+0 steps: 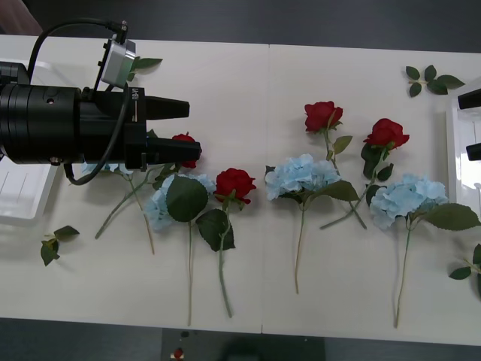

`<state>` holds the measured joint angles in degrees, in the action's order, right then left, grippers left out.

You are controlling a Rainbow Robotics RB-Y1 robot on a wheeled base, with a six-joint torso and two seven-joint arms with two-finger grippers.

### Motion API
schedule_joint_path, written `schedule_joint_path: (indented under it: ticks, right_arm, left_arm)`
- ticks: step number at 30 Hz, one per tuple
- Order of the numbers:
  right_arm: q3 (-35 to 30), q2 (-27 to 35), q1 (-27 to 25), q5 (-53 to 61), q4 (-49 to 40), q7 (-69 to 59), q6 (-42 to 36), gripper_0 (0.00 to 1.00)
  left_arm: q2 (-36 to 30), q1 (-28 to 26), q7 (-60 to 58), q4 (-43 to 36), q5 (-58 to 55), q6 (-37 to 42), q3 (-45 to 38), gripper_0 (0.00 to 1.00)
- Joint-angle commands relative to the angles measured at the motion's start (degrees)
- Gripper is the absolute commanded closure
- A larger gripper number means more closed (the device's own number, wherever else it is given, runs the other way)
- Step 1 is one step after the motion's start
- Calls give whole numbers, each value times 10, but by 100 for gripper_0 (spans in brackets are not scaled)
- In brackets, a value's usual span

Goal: Put the red flowers into the right box and the blue flowers into the left box

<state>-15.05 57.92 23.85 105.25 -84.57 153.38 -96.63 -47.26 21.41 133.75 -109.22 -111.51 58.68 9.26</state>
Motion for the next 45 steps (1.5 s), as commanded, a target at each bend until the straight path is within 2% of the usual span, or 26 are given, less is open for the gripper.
schedule_joint_path:
  ticks: [1,5,8,9,13,20,23,27,35,40,45]
  right_arm:
    - [-6,18,10,2,-6,16,0,0]
    - [-6,18,10,2,-6,16,0,0]
    - [-6,18,10,2,-6,16,0,0]
    - [10,10,-5,-4,-4,16,-6,0]
    - [14,16,6,-9,-8,16,-19,0]
    - [14,16,3,-19,-16,-1,-36,0]
    - [14,16,-8,-37,-31,-82,-38,0]
    - [13,16,-34,-80,-85,-208,-26,0]
    - [13,15,-119,-181,-222,-449,49,0]
    - [14,14,-177,-231,-274,-567,87,0]
    - [15,14,-227,-261,-301,-669,111,0]
  left_arm:
    - [26,-25,-13,3,-20,-1,15,0]
    - [14,-17,-28,3,-56,-8,4,0]
    - [-24,-5,-80,-1,-57,-3,-10,0]
    - [-42,-1,-109,-4,-60,0,-14,0]
    - [-88,-1,-226,-15,-60,3,-32,0]
    - [-136,-4,-392,-28,31,45,-72,0]
    - [-143,-5,-460,-28,78,91,-96,0]
    - [-147,-40,-542,-46,134,135,-140,0]
    - [-146,-142,-662,-103,252,122,-167,0]
    - [-146,-167,-719,-110,301,122,-166,0]
    - [-144,-164,-742,-109,370,122,-135,0]
